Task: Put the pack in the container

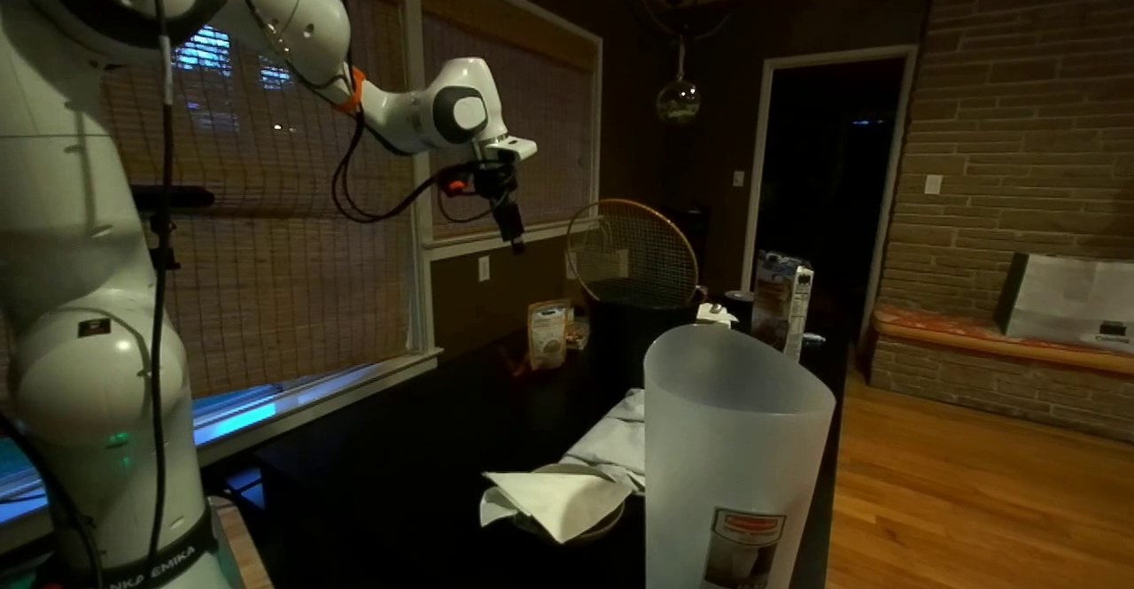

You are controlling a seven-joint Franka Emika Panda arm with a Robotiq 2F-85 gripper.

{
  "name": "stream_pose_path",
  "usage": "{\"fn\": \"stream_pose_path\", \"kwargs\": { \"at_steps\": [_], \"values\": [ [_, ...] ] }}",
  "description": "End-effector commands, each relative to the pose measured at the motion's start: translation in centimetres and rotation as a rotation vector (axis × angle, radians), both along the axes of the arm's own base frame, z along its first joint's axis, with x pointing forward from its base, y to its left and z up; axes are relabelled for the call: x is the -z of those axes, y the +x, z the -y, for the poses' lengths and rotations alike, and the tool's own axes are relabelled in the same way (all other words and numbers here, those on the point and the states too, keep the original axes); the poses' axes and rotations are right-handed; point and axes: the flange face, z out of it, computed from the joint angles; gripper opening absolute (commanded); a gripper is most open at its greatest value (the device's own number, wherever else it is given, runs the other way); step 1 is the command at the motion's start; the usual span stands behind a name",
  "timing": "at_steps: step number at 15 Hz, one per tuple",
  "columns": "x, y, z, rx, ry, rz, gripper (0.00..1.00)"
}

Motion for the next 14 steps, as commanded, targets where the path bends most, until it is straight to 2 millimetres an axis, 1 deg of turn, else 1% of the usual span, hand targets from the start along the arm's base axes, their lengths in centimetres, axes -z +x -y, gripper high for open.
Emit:
{"fn": "stream_pose_path", "kwargs": {
  "at_steps": [1, 3, 5, 6, 8, 9, 11, 12, 14],
  "values": [
    [3.3, 4.9, -4.8, 0.122, 0.030, 0.029, 1.00],
    [5.3, 6.7, -8.2, 0.141, 0.017, 0.065, 1.00],
    [7.6, 9.0, -11.3, 0.114, 0.002, 0.083, 1.00],
    [8.5, 10.4, -12.5, 0.100, 0.038, 0.074, 1.00],
    [9.8, 12.6, -14.6, 0.055, 0.106, 0.059, 1.00],
    [9.2, 9.4, -13.2, 0.075, 0.056, 0.052, 1.00],
    [10.4, 11.3, -14.5, 0.062, 0.081, 0.048, 1.00],
    [10.6, 11.8, -14.6, 0.062, 0.085, 0.048, 1.00],
    [10.5, 12.2, -14.5, 0.063, 0.088, 0.055, 1.00]
  ]
}}
